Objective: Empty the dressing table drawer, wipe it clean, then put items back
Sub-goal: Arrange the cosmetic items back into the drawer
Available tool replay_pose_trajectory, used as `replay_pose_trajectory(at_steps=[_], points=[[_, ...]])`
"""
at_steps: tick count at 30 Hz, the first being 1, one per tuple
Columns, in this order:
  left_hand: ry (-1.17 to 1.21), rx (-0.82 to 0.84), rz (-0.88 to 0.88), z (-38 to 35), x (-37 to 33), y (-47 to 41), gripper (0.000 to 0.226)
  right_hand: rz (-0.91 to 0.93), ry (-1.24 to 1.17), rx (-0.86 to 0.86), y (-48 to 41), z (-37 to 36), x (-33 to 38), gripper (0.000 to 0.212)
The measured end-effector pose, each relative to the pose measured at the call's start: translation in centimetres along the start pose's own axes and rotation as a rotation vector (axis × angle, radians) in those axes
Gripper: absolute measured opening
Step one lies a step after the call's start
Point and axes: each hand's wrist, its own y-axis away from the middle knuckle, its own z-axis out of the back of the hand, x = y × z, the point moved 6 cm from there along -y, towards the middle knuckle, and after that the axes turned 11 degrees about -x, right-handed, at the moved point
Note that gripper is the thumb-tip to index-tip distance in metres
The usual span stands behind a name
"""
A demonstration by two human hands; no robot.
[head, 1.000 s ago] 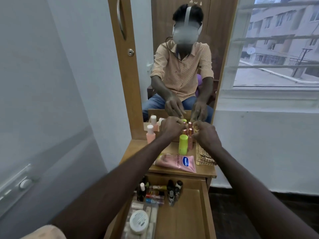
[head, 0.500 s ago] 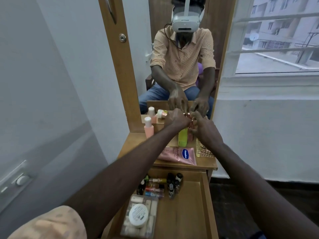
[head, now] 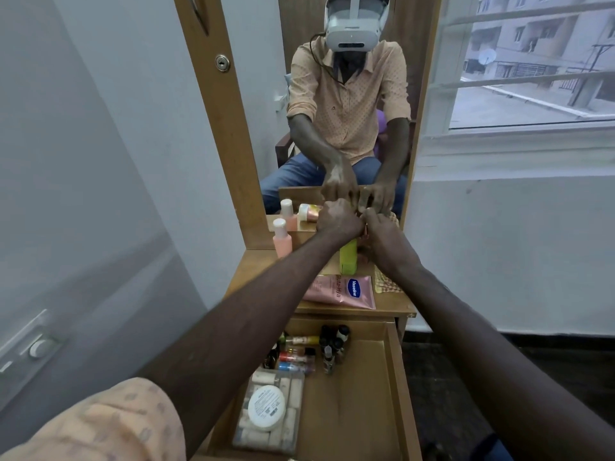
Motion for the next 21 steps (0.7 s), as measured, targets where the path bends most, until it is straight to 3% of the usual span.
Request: replay_pose_trajectory(at_steps=[4,9,17,21], points=[[-0.009,-0.059,-0.052,0.1,0.2,0.1,0.017,-0.001,-0.003,-0.033,0.0,-0.3,0.1,0.051],[-0.016,-0.152,-0.170,2.0,-0.6,0.3,0.012,-0.066,-0.068,-0.125,-0.1,0.0,0.4,0.033],[-0.067,-0.254,-0.277,9.1,-2.4,3.1,0.008,-0.056,-0.079,-0.320,-0.1,6.3,2.0,0.041],[-0.059,-0.191,-0.305,13.4,-3.0,7.5,0.027,-0.117,-0.092,-0.442,2.8,11.0,3.3,0.041]])
